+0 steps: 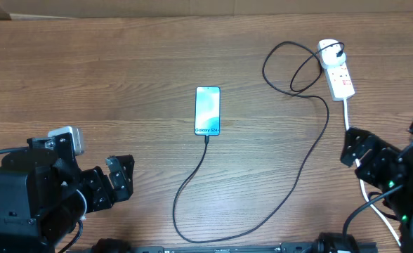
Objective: Plug charger to phone and switch on socket
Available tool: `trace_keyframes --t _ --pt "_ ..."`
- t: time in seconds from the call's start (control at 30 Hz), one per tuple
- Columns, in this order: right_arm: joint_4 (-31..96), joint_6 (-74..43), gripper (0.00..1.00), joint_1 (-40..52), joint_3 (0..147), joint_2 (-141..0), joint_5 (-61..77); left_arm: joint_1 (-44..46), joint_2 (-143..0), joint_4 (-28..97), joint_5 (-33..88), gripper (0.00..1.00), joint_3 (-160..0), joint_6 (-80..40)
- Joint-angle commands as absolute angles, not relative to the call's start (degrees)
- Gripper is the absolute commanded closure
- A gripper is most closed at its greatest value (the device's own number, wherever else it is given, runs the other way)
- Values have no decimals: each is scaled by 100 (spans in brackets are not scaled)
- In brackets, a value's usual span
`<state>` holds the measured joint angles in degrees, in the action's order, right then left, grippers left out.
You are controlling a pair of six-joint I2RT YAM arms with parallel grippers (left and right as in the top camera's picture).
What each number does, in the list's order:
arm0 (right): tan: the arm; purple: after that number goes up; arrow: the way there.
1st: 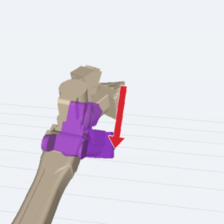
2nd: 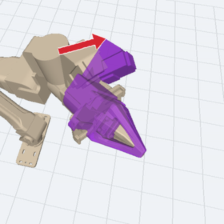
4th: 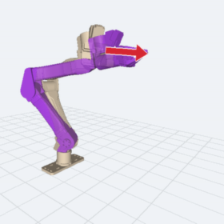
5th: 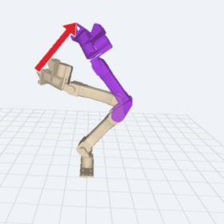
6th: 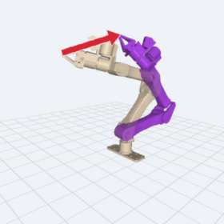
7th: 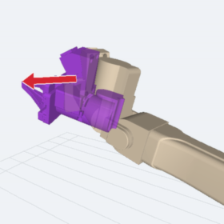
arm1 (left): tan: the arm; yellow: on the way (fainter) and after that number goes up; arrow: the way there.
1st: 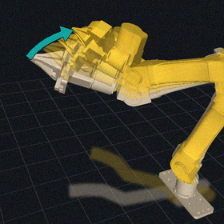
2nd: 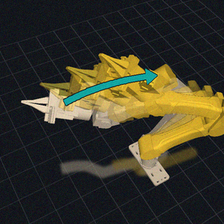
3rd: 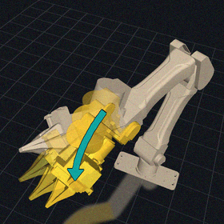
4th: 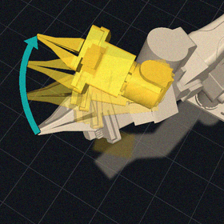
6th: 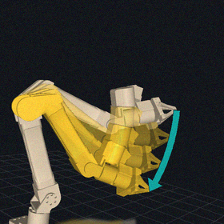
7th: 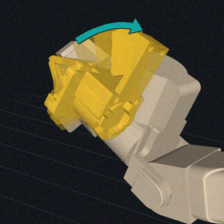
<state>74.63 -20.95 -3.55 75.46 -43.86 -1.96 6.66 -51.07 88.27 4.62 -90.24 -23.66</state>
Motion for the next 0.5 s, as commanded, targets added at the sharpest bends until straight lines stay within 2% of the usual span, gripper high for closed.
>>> trace_keyframes --t 0.0,0.1,0.3,0.47 --pt "7177 -2056 0 -145 7133 -4007 -237 676 -5127 8827 401 0 -9002 -2401" --pt "6794 -1944 0 -34 6525 -3533 -189 676 -5127 8827 401 0 -9004 -2401" --pt "5898 -659 0 -21 5323 -2637 541 676 -5127 8827 401 0 -9002 -2401" --pt "4989 -611 0 -10 4447 -1925 764 676 -5127 8827 401 0 -9002 -2401"
